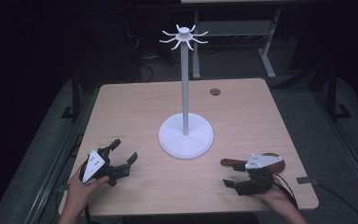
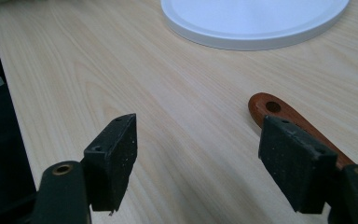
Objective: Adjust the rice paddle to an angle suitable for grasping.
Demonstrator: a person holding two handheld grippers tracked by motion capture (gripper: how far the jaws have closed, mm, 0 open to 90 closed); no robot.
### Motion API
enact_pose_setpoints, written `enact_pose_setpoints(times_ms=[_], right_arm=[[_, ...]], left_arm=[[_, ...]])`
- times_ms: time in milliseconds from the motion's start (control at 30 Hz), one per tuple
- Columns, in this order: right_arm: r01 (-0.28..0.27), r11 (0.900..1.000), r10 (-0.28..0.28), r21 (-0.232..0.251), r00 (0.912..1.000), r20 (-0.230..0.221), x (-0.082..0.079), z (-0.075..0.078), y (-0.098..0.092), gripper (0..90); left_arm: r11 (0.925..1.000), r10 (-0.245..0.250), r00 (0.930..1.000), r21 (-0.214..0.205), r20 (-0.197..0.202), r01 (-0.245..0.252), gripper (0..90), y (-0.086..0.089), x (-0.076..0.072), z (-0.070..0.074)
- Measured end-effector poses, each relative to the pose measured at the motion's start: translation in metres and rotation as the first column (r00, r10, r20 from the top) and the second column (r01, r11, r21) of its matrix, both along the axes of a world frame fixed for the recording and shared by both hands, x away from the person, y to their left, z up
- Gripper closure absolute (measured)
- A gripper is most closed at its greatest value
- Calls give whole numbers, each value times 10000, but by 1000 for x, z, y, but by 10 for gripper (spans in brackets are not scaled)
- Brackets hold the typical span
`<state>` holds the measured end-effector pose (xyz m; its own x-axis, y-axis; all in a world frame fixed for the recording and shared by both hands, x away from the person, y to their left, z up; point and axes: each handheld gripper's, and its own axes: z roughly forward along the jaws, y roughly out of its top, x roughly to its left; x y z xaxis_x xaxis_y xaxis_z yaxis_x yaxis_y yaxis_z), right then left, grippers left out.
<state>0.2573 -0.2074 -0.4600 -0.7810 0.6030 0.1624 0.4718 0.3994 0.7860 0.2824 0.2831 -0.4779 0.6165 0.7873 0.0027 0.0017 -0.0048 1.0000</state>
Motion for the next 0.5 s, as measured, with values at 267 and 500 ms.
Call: enact_pose_setpoints(times_ms=[267, 500], right_arm=[[13, 10000, -13, 43, 10000, 88, 0, 1, -2, 275], [116, 9998, -119, 179, 9998, 172, 1, 2, -5, 275]], left_arm=[[10000, -8, 10000, 41, 9, 8, 129, 0, 0, 0], [9998, 5, 10000, 187, -19, -5, 129, 1, 0, 0]])
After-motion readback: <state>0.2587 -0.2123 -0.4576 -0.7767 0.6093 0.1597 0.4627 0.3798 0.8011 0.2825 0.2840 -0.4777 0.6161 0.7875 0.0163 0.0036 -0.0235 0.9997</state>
